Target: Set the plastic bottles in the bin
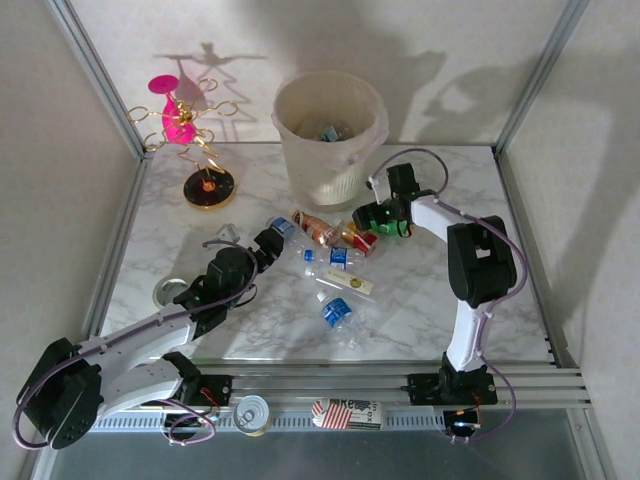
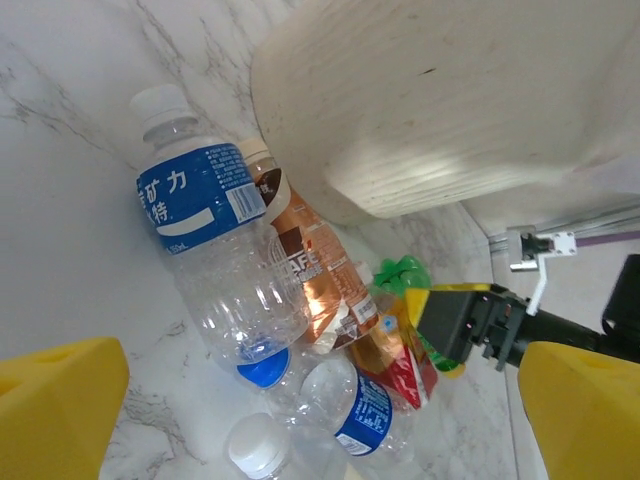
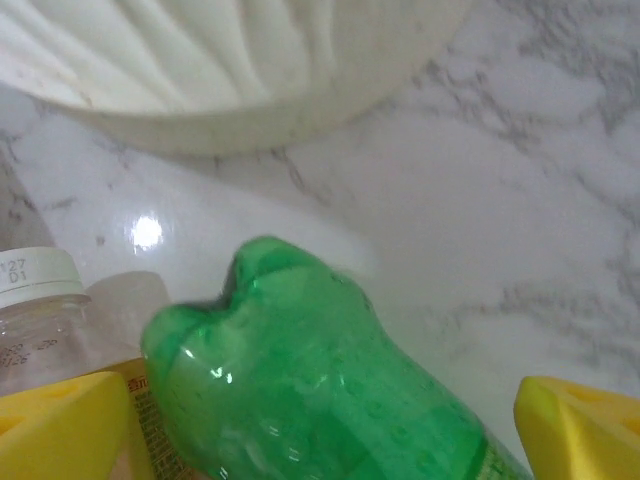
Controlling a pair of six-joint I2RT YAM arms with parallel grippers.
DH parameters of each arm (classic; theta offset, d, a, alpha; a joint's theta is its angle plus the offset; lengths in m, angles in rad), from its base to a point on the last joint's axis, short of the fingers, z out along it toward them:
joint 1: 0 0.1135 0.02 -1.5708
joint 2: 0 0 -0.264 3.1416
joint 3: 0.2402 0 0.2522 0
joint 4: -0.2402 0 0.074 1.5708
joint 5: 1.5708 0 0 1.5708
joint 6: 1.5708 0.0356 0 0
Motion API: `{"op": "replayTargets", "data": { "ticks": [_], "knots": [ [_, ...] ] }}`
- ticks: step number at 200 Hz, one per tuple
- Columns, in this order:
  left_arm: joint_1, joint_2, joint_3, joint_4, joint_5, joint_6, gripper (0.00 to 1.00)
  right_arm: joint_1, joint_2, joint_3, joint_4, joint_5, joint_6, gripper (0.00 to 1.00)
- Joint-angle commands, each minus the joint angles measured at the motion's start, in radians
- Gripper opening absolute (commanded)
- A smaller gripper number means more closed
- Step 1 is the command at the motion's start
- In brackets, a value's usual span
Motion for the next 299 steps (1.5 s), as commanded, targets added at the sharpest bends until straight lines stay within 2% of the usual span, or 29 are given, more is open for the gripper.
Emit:
{"op": "replayTargets", "data": {
  "ticks": [1,62,107,244,278,299],
  "knots": [
    [-0.012,0.017,0.033,0.009,-0.002,-0.012,1.00,-0.006,-0.055,-0.059,0.015,-0.006,0.033,0.99],
    [-0.024,0.046,0.042,0.046,0.000,-0.021,0.99,-0.006,-0.085,-0.118,0.042,0.041,0.049,0.96],
    [-0.030,0.039,0.042,0.034,-0.008,-0.022,1.00,-0.006,-0.039,-0.069,0.019,0.099,0.050,0.89],
    [-0.038,0.041,0.045,0.024,-0.023,-0.032,1.00,-0.005,0.020,-0.061,0.046,0.118,0.060,0.78],
    [-0.038,0.046,0.051,0.024,-0.024,-0.031,1.00,-0.007,0.028,-0.070,0.058,0.119,0.060,0.71],
    [-0.038,0.049,0.054,0.023,-0.026,-0.030,1.00,-0.009,0.020,-0.077,0.065,0.115,0.060,0.63]
  ]
}}
